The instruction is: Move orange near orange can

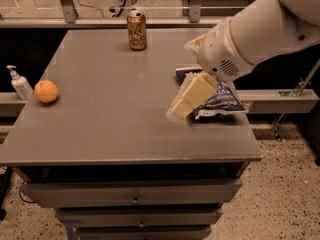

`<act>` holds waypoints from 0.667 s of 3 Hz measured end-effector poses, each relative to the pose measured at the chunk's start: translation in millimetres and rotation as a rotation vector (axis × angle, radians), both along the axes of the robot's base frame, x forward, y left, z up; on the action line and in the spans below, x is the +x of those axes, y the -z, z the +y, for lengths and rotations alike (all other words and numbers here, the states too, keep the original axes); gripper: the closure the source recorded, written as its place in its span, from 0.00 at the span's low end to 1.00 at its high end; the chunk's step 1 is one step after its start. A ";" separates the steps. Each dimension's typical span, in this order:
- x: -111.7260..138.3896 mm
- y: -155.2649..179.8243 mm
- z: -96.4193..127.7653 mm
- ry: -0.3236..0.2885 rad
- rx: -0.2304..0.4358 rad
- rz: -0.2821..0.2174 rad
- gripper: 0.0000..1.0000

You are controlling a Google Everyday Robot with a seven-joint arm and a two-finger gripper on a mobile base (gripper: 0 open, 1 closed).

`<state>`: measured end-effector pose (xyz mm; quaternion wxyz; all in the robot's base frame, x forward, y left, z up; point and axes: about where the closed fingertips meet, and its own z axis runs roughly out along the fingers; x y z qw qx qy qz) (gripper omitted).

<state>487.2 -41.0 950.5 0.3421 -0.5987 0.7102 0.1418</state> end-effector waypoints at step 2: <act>33.3 25.8 88.9 -0.058 0.279 0.001 0.00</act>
Offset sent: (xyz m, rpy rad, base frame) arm 0.0715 0.1555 -0.0349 0.4934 -0.0150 0.0876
